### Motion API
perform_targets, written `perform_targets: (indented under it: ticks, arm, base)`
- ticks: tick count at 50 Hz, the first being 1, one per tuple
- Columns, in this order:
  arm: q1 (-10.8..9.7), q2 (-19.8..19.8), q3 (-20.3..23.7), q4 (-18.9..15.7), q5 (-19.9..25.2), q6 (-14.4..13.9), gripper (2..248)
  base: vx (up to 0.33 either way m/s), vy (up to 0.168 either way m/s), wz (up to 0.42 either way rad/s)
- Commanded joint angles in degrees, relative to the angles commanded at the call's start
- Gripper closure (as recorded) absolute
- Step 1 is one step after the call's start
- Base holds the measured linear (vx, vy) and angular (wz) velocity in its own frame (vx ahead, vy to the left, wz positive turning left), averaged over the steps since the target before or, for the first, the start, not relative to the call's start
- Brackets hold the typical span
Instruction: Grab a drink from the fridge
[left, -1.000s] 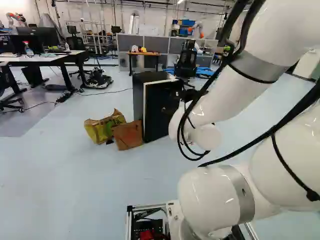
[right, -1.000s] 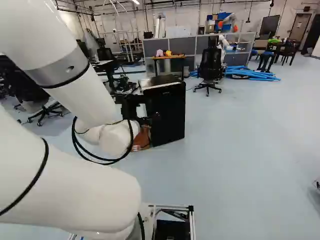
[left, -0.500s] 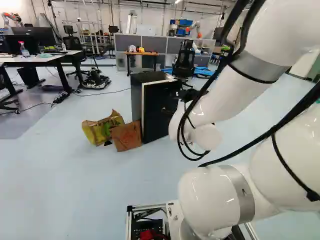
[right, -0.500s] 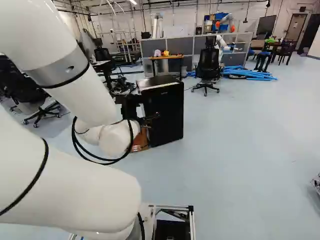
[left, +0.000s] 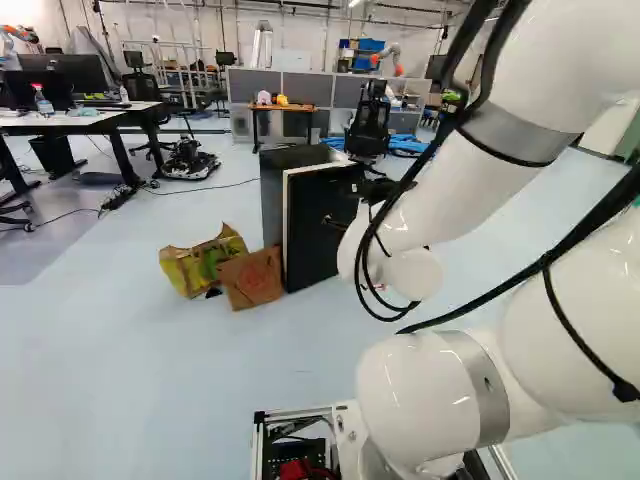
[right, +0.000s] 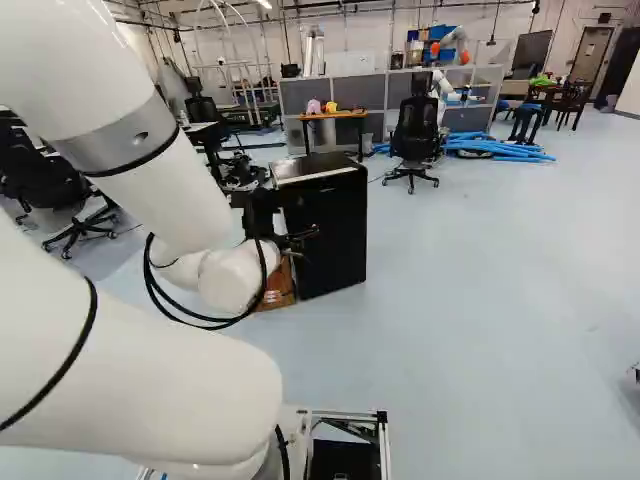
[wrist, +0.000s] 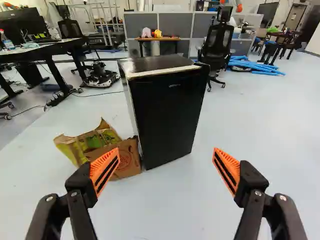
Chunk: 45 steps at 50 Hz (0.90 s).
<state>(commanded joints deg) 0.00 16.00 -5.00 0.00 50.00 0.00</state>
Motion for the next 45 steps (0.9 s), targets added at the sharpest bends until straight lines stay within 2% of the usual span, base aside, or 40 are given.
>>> perform_targets:
  ticks: [45]
  arm:
    - [0.0,0.0,0.0,0.0,0.0,0.0,3]
  base:
    - [0.074,-0.02,0.112]
